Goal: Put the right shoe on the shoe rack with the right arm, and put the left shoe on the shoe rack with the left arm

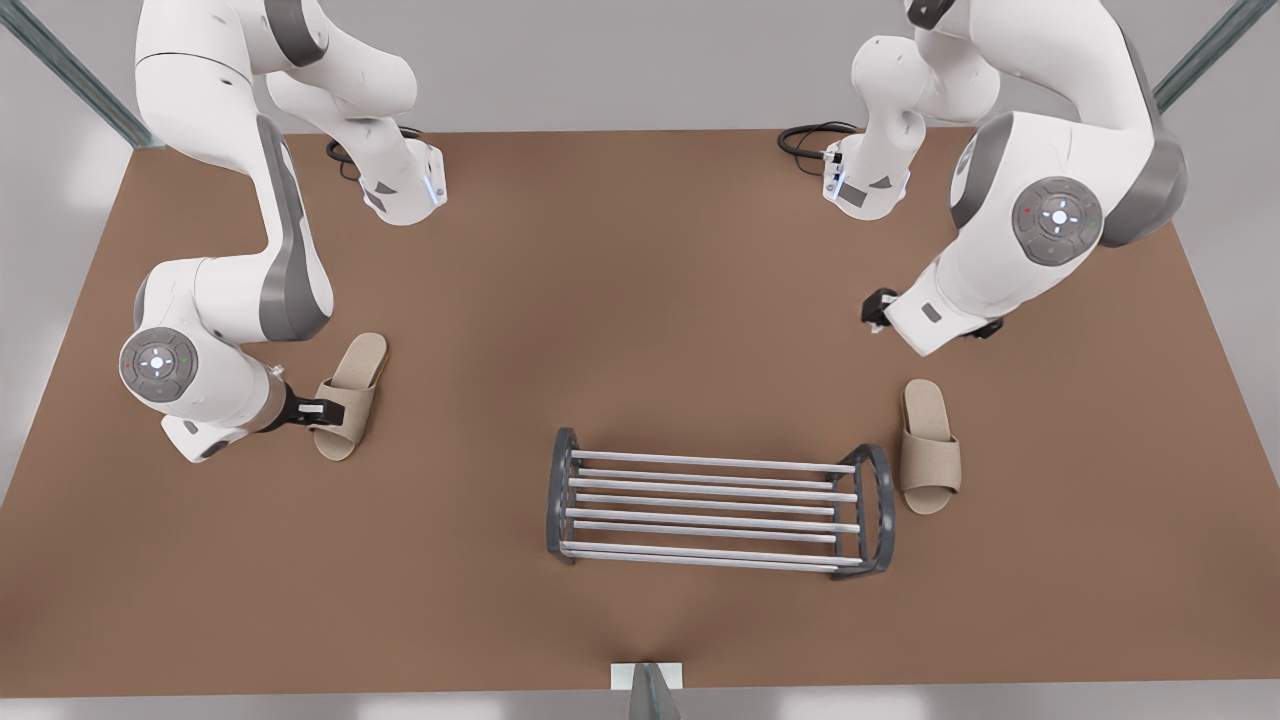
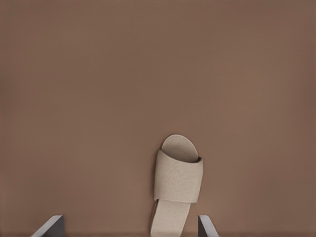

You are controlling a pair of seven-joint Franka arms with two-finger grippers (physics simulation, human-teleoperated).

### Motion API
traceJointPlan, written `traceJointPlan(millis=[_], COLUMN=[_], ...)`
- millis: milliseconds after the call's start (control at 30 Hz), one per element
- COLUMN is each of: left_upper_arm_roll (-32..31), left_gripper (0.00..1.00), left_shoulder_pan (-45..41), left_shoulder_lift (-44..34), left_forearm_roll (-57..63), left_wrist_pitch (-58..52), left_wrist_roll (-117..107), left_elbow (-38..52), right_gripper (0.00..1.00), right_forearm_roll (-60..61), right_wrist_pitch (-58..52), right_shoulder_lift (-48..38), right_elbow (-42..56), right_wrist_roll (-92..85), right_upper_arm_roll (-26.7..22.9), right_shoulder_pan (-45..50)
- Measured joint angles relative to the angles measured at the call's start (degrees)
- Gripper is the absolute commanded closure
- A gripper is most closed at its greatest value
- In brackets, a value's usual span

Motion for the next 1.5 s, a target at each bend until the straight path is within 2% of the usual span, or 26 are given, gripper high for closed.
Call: traceJointPlan(millis=[133,167,233,300,367,467,533,633,767,867,967,1100,1300,1500], left_upper_arm_roll=[0.02,0.13,0.11,0.01,0.0,0.32,1.63,3.87,10.21,12.78,15.95,24.61,37.94,40.69], left_gripper=[0.0,0.0,0.0,0.0,0.0,0.0,0.0,0.0,0.0,0.0,0.0,0.0,0.0,0.0], left_shoulder_pan=[-1.32,-5.42,-19.45,-32.82,-38.24,-38.91,-38.88,-39.0,-38.63,-38.6,-39.3,-38.65,-38.61,-35.16], left_shoulder_lift=[0.14,0.41,1.95,2.96,2.92,1.46,-1.74,-4.81,-6.46,-7.33,-7.28,-7.43,-7.27,-2.14], left_forearm_roll=[0.31,1.36,6.19,14.05,24.13,39.8,46.63,54.8,73.73,85.67,96.15,108.02,123.62,139.41], left_wrist_pitch=[0.58,-0.12,-1.52,-1.94,-0.86,3.01,10.28,23.91,42.78,52.06,58.39,64.04,68.85,73.19], left_wrist_roll=[-0.15,-1.28,-6.86,-14.03,-20.93,-31.2,-39.64,-55.84,-79.43,-94.39,-107.62,-122.21,-139.29,-151.74], left_elbow=[-0.11,-0.12,-1.93,-10.95,-23.71,-42.19,-51.74,-61.66,-70.99,-77.43,-81.34,-83.9,-84.17,-79.65], right_gripper=[0.0,0.0,0.0,0.0,0.0,0.0,0.0,0.0,0.0,0.0,0.0,0.0,0.0,0.0], right_forearm_roll=[-0.22,-0.29,-0.4,-0.45,-0.45,-0.25,-0.15,-0.06,2.42,3.3,3.68,3.86,4.01,4.04], right_wrist_pitch=[-1.7,-1.35,0.82,4.14,9.15,19.57,26.29,34.52,41.95,45.99,48.53,50.45,51.73,52.35], right_shoulder_lift=[2.47,2.53,-0.37,-8.48,-16.24,-19.51,-19.63,-19.32,-18.1,-16.86,-15.97,-13.79,-12.77,-11.14], right_elbow=[-1.33,-4.3,-12.53,-22.64,-34.49,-47.04,-51.38,-55.27,-55.91,-55.95,-55.82,-55.14,-55.23,-55.0], right_wrist_roll=[0.15,0.15,0.14,-0.06,-0.64,-2.23,-3.25,-4.73,-7.72,-10.04,-12.03,-14.18,-16.66,-18.51], right_upper_arm_roll=[0.0,0.02,-0.01,-0.01,0.05,-0.01,0.21,0.04,0.05,0.06,0.12,0.83,0.87,0.87], right_shoulder_pan=[-0.13,-0.76,-2.39,-3.57,-5.51,-9.88,-13.41,-18.47,-25.22,-26.95,-21.64,-13.05,-16.27,-16.88])
